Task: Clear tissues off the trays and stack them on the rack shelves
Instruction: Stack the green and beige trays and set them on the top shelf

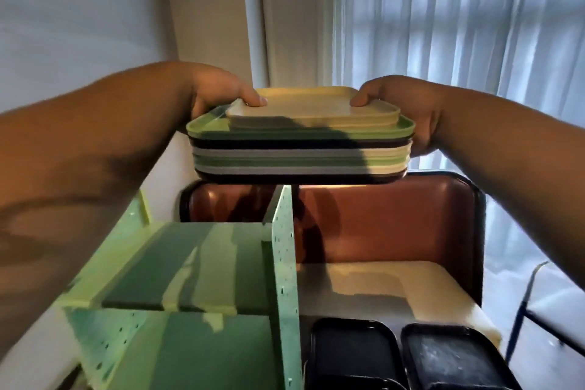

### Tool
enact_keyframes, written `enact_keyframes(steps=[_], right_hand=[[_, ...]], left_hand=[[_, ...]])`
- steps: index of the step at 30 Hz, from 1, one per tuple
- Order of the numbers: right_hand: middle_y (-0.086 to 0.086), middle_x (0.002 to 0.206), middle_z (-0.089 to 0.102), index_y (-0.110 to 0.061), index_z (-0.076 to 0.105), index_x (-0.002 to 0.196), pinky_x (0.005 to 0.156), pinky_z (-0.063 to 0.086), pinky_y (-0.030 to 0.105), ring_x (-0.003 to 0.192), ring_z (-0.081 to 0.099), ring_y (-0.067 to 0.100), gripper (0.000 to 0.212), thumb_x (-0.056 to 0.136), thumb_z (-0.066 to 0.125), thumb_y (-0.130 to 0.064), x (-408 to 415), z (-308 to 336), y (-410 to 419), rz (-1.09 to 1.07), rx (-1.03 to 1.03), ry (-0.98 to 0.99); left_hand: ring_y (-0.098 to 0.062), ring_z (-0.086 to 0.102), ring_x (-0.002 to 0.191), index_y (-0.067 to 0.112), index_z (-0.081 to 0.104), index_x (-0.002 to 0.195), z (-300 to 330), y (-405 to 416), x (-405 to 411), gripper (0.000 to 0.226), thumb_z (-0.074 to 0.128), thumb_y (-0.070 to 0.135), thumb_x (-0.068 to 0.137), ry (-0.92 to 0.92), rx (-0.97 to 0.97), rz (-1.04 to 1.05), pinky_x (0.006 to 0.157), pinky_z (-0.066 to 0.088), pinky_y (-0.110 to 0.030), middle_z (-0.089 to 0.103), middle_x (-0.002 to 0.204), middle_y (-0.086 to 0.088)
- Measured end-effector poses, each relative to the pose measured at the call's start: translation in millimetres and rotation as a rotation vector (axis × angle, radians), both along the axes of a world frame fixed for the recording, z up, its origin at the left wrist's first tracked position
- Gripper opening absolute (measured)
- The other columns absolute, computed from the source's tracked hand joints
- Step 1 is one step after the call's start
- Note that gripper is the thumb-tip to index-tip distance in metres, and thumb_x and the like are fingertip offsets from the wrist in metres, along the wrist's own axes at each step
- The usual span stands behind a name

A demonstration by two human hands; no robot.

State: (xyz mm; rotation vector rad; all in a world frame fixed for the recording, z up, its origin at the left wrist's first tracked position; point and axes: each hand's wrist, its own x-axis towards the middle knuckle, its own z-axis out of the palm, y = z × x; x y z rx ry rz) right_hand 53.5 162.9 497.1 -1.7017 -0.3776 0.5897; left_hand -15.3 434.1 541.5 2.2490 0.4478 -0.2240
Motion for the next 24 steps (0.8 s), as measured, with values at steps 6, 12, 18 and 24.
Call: enact_keyframes(steps=[6,12,18,24], right_hand=[[0.01,0.112,0.062,-0.012,0.059,0.126,0.109,0.04,0.037,0.107,0.059,0.025,0.052,0.076,0.063,-0.028,-18,15,94,-0.066,-0.115,-0.073],[0.023,0.147,0.05,-0.009,0.057,0.114,0.109,0.047,0.054,0.115,0.061,0.033,0.022,0.097,0.056,-0.023,-30,3,156,-0.048,-0.374,-0.142],[0.024,0.121,0.057,-0.008,0.054,0.113,0.098,0.057,0.056,0.097,0.061,0.04,0.017,0.102,0.044,-0.014,-32,-14,185,-0.045,-0.498,-0.185],[0.032,0.134,0.059,0.002,0.048,0.136,0.077,0.062,0.05,0.112,0.069,0.045,0.038,0.101,0.04,-0.01,-33,-28,198,-0.078,-0.642,-0.144]], left_hand=[[-0.035,0.063,0.09,0.001,0.059,0.123,-6,73,-27,0.045,0.048,0.04,0.104,-0.094,0.07,0.05,0.081,0.05,-0.041,0.066,0.105,-0.023],[-0.039,0.056,0.124,0.002,0.057,0.134,-29,106,-40,0.044,0.053,0.035,0.104,-0.145,0.29,0.141,0.11,0.042,-0.047,0.059,0.137,-0.021],[-0.037,0.05,0.134,0.0,0.054,0.14,-54,126,-28,0.045,0.052,0.028,0.105,-0.184,0.362,0.134,0.111,0.037,-0.042,0.051,0.147,-0.023],[-0.024,0.051,0.113,0.001,0.055,0.139,-74,126,-24,0.041,0.048,0.026,0.107,-0.119,0.376,0.075,0.104,0.041,-0.038,0.051,0.15,-0.023]])
